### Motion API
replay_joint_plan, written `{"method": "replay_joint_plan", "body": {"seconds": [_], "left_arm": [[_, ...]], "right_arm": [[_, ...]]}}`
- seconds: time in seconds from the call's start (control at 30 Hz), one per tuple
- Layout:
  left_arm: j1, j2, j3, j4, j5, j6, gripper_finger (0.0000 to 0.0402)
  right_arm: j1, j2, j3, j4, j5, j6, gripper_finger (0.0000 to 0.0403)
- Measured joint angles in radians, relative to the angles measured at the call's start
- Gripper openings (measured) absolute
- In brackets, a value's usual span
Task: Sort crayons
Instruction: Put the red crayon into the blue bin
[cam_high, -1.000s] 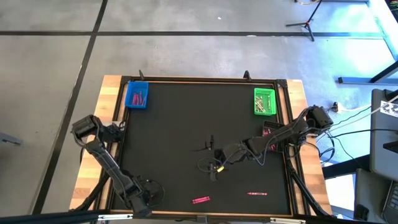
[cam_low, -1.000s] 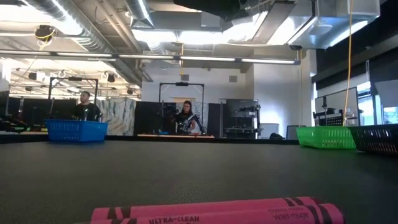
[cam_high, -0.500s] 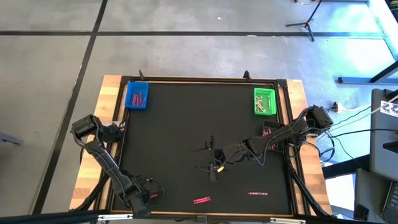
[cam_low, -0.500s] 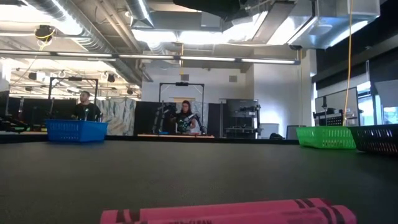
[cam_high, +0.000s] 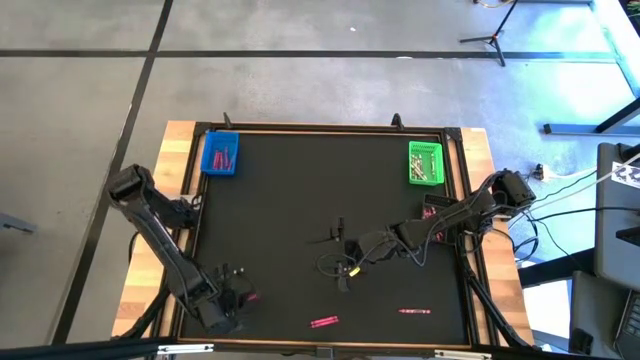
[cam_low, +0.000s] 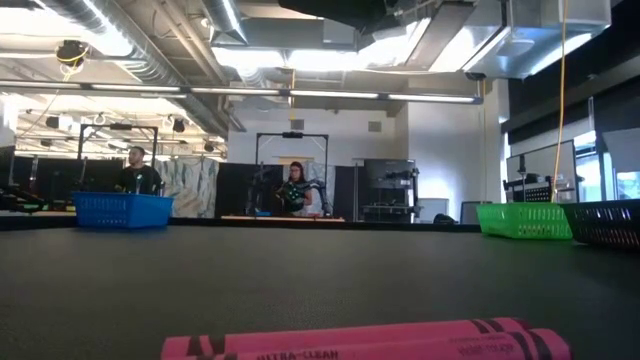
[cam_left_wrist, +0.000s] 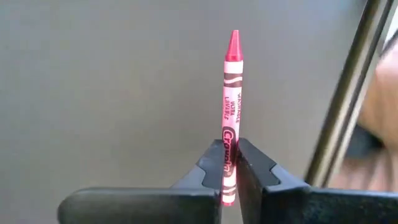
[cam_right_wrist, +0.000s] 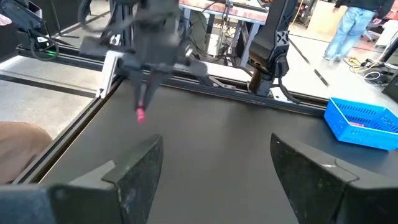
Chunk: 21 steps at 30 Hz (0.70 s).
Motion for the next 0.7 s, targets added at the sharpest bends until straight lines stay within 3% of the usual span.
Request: {"method": "replay_joint_plan", "body": {"seconds": [0.17,0.37,0.7], "left_arm": [[0.025,-0.071,0.000,-0.061,-0.234,0.064,0.0011],[0.101,-0.117,0.000,-0.108,-0.403,0.153,0.0011],[0.288,-0.128,0.000,-0.239,-0.467,0.206,0.0011]], "right_arm": [[0.000,0.000,0.000,0.000,0.001,0.005,0.0296],[0.000,0.000,0.000,0.007,0.007,0.007,0.0296],[0.000,0.000,0.000,0.003,0.008,0.008,0.0296]]}}
